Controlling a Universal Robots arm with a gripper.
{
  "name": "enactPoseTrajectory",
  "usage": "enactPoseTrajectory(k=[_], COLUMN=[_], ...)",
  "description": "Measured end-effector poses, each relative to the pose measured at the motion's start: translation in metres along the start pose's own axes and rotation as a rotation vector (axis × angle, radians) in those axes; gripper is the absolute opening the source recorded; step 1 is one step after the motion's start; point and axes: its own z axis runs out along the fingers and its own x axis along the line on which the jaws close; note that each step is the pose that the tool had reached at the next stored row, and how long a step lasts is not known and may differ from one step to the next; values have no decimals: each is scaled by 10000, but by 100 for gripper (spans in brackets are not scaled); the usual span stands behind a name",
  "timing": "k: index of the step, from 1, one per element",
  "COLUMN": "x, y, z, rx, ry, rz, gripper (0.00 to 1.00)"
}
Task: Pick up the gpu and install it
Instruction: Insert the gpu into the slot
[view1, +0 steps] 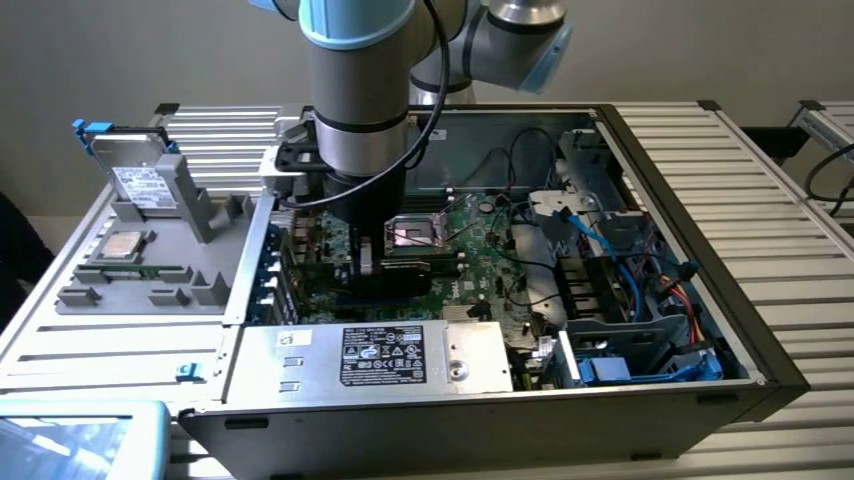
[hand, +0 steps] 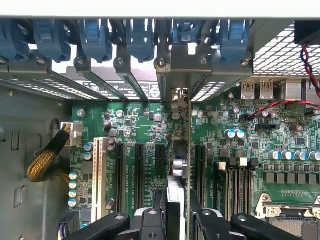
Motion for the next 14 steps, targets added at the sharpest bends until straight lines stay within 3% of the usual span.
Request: enactPoseTrajectory(k=[14], x=[6], y=[-1], z=[1], rx=[2], ry=[1], rz=[-43], gripper=[28])
